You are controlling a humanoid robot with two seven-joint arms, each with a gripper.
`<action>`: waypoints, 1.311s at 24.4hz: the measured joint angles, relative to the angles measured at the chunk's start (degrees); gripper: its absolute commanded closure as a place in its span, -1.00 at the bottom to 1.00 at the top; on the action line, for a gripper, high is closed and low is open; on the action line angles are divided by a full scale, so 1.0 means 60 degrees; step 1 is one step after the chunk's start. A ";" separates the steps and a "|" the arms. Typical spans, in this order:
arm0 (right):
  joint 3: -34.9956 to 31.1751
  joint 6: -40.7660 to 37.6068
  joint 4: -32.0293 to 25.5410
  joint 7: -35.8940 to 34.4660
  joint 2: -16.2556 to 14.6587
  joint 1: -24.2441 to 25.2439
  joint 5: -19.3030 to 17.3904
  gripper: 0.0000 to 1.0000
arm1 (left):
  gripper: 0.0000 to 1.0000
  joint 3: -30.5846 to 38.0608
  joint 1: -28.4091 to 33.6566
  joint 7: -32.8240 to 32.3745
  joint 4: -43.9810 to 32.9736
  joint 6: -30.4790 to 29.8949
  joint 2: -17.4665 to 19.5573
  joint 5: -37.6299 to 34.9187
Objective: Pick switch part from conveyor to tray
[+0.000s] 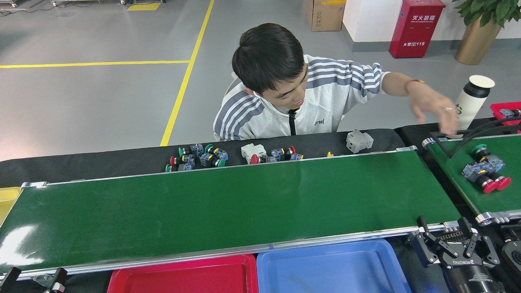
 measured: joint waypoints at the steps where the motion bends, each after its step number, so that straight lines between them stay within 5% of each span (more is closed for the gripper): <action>1: 0.0000 0.0001 -0.0011 0.0002 0.0000 -0.0014 0.0000 -1.00 | -1.00 0.0027 0.0000 0.0000 0.0001 -0.0014 0.0057 0.0000; 4: 0.0000 0.0002 -0.0133 0.0002 0.0000 -0.0044 0.0000 -1.00 | -1.00 0.0069 -0.0001 0.0079 0.0000 -0.0130 0.0576 0.0038; 21: 0.0000 0.0049 -0.0038 0.0032 0.0061 0.0409 0.0213 -1.00 | -1.00 0.0123 -0.0032 0.0189 0.0154 -0.0288 0.0337 0.0590; 26: 0.0371 0.0511 0.0308 0.0274 0.0065 0.0183 0.0467 -1.00 | -1.00 -0.0277 -0.0057 -0.0286 0.0131 0.0162 -0.0156 -0.0757; 32: 0.0754 0.0874 0.1048 0.0336 0.0073 -0.0574 0.0471 -1.00 | -1.00 -0.0383 -0.0294 -0.0910 0.0016 0.0488 -0.0318 -0.0665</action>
